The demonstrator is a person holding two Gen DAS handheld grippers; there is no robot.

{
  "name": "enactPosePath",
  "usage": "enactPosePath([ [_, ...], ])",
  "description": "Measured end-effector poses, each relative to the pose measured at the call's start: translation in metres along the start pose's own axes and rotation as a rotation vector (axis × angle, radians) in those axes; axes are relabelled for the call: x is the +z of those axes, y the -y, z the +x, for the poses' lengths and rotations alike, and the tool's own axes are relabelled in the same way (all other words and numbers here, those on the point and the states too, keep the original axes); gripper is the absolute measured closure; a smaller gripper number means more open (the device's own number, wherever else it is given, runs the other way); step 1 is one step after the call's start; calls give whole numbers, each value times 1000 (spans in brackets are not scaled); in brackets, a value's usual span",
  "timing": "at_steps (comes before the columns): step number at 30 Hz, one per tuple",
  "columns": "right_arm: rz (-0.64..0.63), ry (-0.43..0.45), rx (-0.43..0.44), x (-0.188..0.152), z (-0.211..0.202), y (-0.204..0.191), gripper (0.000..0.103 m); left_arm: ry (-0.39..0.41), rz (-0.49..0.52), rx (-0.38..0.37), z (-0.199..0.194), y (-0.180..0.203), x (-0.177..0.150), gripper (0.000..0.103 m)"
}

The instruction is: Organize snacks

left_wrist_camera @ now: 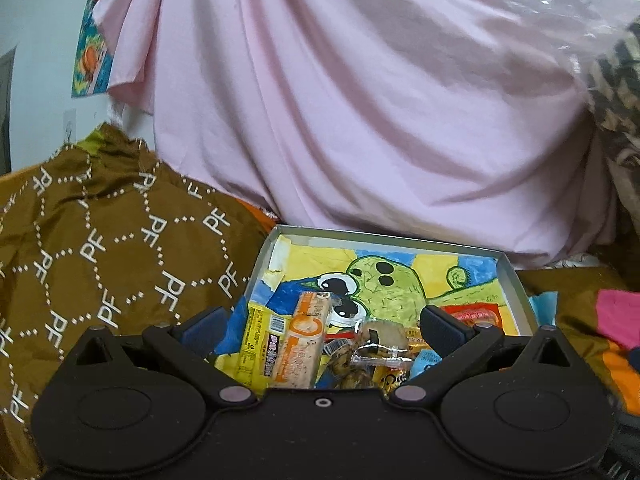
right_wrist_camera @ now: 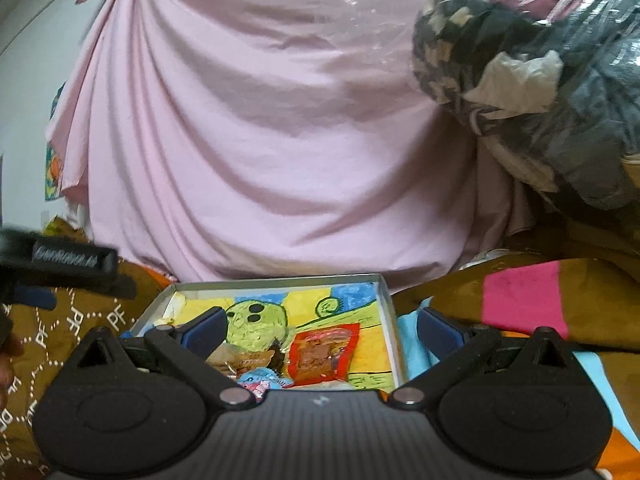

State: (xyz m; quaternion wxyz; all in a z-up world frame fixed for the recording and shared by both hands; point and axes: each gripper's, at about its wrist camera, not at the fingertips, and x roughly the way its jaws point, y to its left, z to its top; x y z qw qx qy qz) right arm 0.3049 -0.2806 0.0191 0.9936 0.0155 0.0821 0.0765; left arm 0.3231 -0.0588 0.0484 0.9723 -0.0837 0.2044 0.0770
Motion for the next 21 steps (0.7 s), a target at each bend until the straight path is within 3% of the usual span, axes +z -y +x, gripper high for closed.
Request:
enactPosePath([
  [11,27,-12,-55,-2,-21,11,0,31,63,-24,-32,0,-17,1],
  [21,20,-37,-34,-11,-43,2,0,26,49,-29,-51,-12,-32,1],
])
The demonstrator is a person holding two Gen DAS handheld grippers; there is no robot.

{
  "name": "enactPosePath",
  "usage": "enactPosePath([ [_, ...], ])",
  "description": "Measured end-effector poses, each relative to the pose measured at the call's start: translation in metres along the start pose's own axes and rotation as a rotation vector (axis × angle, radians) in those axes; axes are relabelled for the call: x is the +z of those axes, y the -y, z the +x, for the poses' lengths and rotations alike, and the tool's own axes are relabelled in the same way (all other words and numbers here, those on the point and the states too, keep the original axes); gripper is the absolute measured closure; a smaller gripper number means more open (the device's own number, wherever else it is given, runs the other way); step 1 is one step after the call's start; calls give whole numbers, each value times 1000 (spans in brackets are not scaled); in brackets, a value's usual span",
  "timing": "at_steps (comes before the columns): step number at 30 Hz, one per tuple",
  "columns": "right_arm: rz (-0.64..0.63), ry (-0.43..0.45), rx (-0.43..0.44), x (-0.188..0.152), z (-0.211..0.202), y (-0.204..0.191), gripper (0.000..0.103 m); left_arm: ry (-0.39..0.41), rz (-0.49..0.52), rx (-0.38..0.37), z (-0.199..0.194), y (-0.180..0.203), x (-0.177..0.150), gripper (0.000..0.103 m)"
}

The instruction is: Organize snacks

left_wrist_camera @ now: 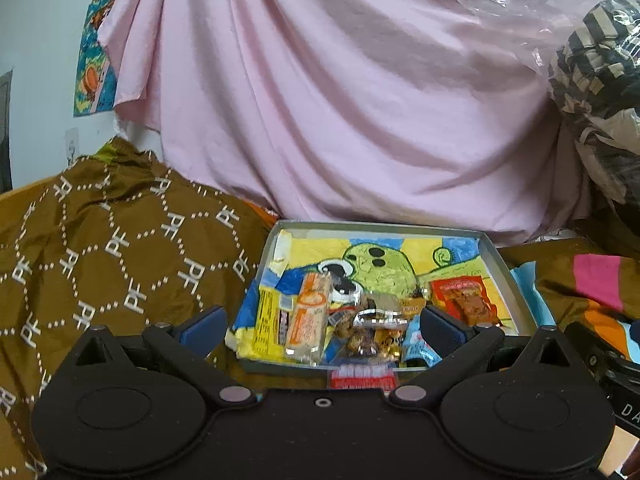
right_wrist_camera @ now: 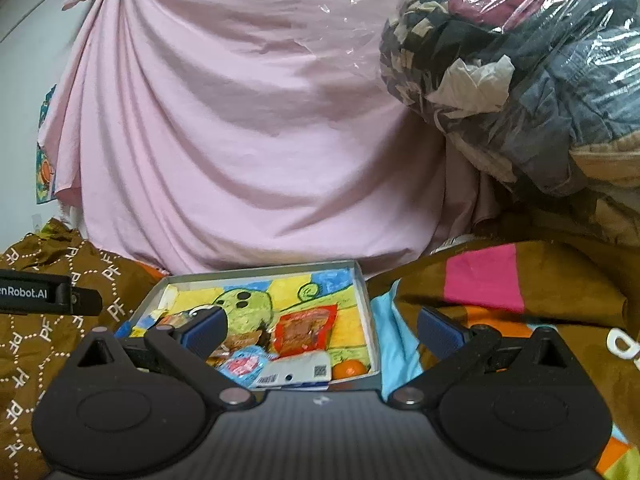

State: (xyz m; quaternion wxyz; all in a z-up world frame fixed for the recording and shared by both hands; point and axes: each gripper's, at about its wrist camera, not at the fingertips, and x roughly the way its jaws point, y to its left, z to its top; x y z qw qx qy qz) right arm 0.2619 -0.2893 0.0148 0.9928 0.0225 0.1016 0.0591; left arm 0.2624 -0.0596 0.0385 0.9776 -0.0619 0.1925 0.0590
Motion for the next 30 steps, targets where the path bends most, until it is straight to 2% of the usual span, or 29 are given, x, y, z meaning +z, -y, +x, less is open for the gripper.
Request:
enactPosePath([
  [19,-37,-64,-11,-28,-35,-23,0,-48,-54,21,-29,-38,-48,1],
  [30,-86,-72,8,-41,-58,-43,0,-40,-82,21,-50,-57,-73,1],
])
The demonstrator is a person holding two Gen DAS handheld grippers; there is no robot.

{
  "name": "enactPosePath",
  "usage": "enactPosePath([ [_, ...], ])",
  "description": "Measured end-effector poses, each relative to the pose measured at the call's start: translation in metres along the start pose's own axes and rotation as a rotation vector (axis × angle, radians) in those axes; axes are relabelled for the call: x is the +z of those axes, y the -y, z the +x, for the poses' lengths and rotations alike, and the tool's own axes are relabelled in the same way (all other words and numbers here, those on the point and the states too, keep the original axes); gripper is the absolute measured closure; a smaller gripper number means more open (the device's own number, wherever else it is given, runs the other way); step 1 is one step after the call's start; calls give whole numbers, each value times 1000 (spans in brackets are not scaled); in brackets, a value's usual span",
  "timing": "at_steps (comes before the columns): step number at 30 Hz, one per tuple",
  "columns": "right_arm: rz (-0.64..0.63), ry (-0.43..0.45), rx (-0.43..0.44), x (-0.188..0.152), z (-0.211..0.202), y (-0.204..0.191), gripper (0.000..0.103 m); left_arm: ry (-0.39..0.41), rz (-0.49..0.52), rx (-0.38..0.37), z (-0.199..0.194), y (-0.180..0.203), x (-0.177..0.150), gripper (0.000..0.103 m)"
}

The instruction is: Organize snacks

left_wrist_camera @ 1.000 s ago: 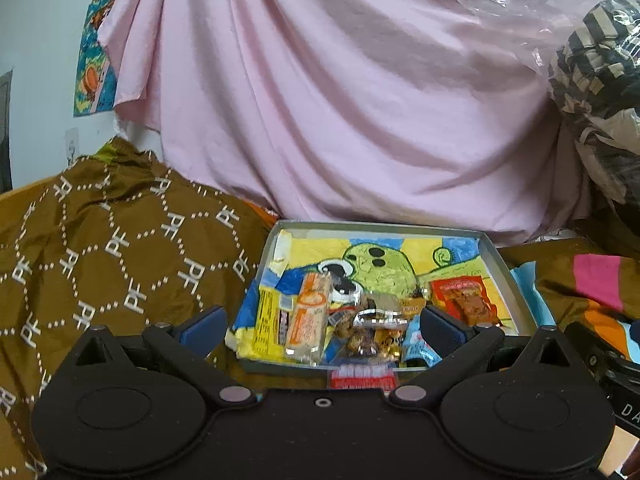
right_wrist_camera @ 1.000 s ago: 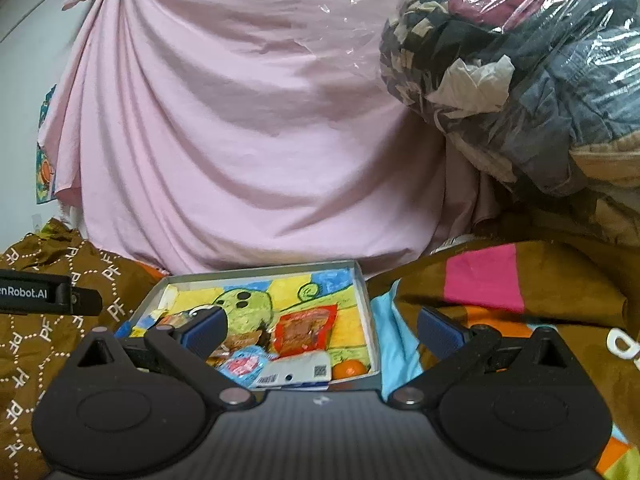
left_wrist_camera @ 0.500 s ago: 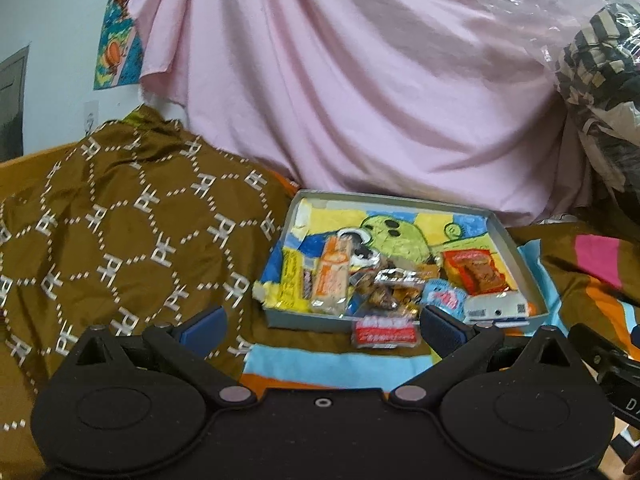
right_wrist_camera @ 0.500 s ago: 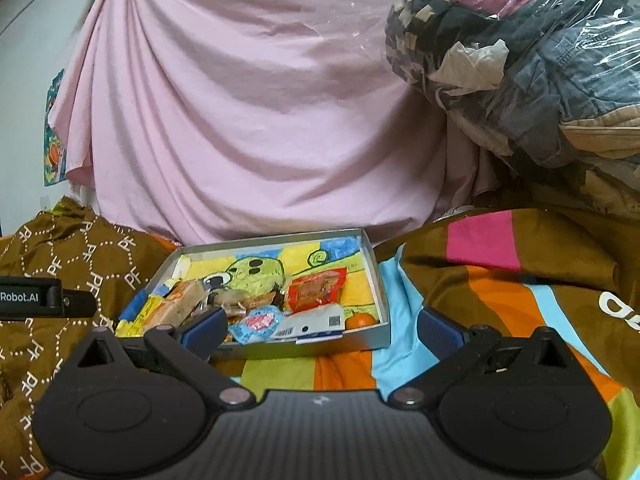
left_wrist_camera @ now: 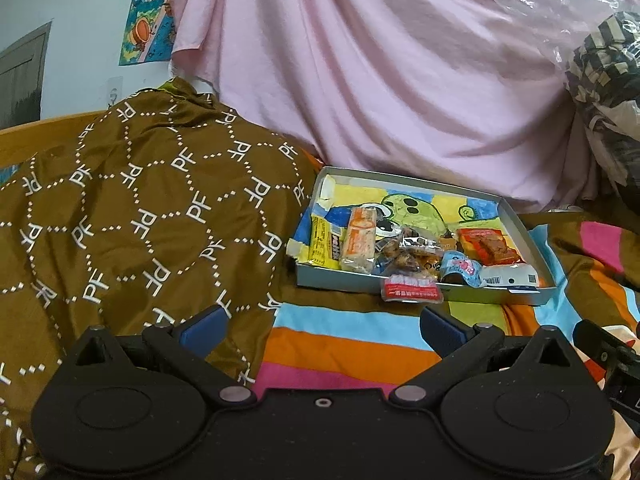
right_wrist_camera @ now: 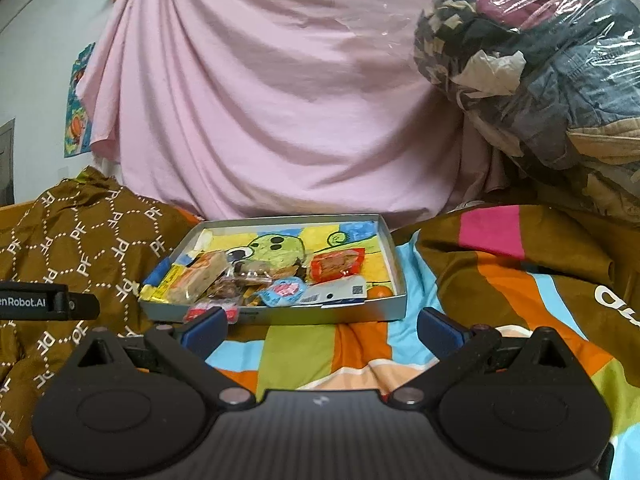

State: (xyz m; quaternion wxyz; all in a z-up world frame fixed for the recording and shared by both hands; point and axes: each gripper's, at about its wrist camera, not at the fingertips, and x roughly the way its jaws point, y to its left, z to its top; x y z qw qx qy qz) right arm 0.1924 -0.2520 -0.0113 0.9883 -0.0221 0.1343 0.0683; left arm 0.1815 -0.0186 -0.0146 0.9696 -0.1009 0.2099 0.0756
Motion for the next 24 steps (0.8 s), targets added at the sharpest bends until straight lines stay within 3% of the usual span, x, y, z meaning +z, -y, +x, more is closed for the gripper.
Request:
enactPosePath([
  [24,-32,55,-118,-21,-40,-34,0,46,44,-27,-22,-42,-27,1],
])
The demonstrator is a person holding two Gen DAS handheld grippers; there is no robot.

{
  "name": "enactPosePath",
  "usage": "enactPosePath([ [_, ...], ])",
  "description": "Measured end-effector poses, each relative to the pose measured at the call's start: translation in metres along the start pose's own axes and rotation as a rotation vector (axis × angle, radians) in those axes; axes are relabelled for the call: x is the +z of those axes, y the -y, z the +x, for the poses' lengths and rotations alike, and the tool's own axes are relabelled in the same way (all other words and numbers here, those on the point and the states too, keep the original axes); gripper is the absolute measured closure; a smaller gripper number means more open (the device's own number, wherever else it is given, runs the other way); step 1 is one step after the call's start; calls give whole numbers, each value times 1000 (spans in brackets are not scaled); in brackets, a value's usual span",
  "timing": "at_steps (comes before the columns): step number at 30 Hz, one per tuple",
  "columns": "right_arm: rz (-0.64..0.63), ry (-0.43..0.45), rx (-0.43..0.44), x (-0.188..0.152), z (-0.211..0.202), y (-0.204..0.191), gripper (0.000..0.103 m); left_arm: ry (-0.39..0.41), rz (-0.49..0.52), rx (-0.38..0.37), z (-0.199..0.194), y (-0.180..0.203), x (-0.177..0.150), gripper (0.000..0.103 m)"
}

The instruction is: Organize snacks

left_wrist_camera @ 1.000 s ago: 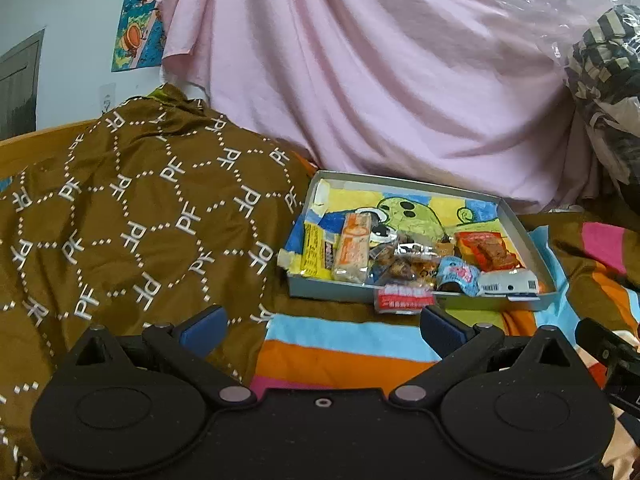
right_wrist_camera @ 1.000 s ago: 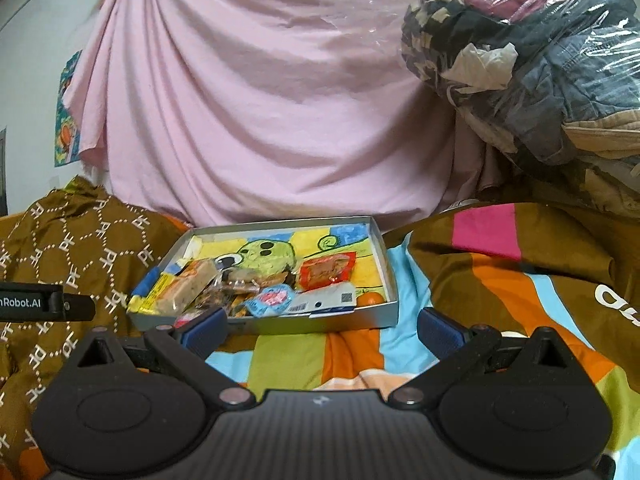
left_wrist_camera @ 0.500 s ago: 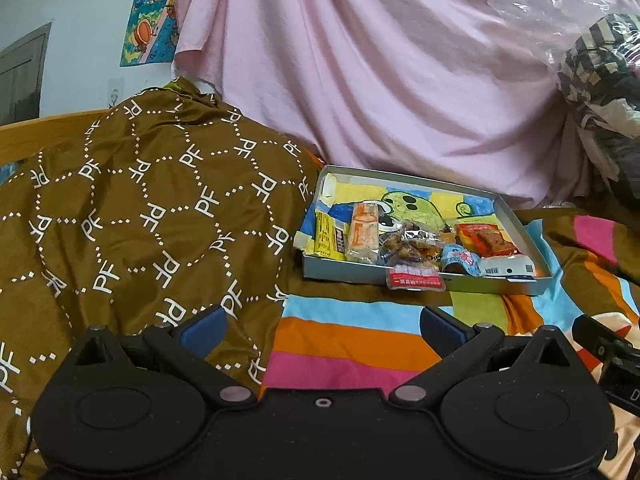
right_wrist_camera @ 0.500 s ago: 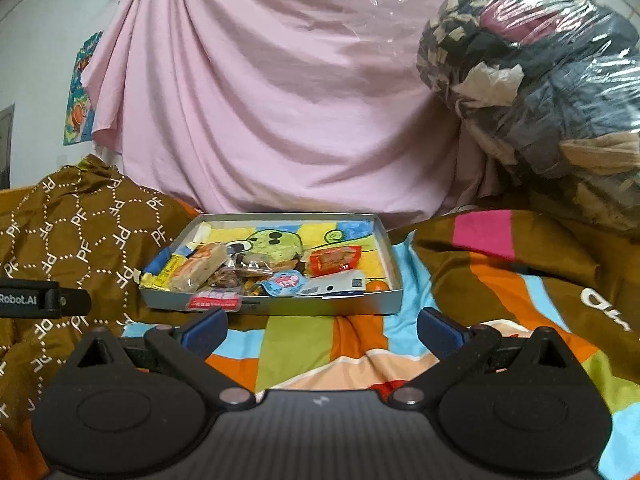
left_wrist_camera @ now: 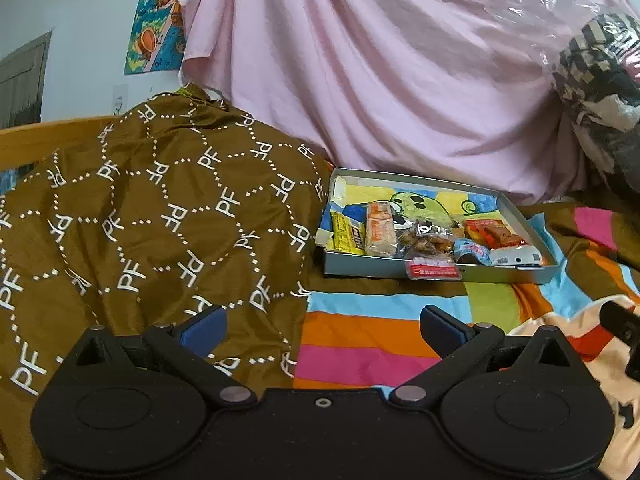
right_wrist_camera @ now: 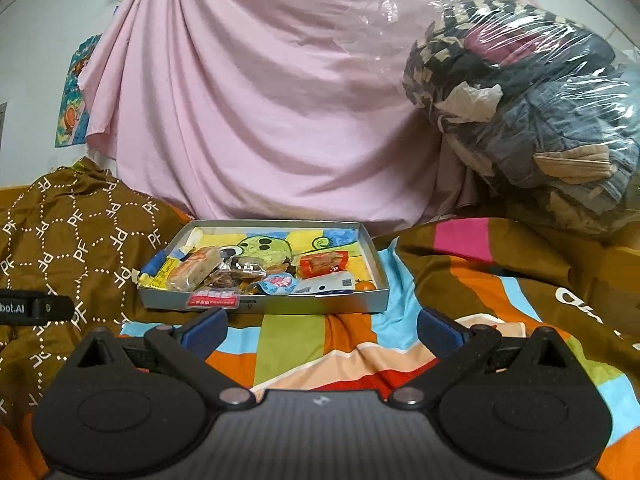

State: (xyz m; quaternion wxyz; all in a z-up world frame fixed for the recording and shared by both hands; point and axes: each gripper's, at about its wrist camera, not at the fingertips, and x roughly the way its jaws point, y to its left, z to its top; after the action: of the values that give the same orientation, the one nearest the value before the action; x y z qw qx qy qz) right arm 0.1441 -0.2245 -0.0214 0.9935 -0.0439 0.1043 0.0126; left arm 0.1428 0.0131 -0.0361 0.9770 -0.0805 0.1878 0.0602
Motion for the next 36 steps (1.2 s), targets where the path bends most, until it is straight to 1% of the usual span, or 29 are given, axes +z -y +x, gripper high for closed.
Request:
enactPosePath([
  [10,23,-44,-1,-9,-12,-16,0,17,27,-28,-13,-12,-10,1],
  [13,36,-52,16,-12,-13,-22,0,19,29,-38,-17,-16,-14,1],
  [19,-16,-55,56,-17,-12,-37,0,10,27,-38,-16,-21,-18,1],
  [27,-6,-77,52,-21,-7,-36,0,10,25,-41,-17,-24,-21,1],
  [36,-15,-68,53,-21,-8,-37,0,11,27,-42,-17,-25,-23,1],
])
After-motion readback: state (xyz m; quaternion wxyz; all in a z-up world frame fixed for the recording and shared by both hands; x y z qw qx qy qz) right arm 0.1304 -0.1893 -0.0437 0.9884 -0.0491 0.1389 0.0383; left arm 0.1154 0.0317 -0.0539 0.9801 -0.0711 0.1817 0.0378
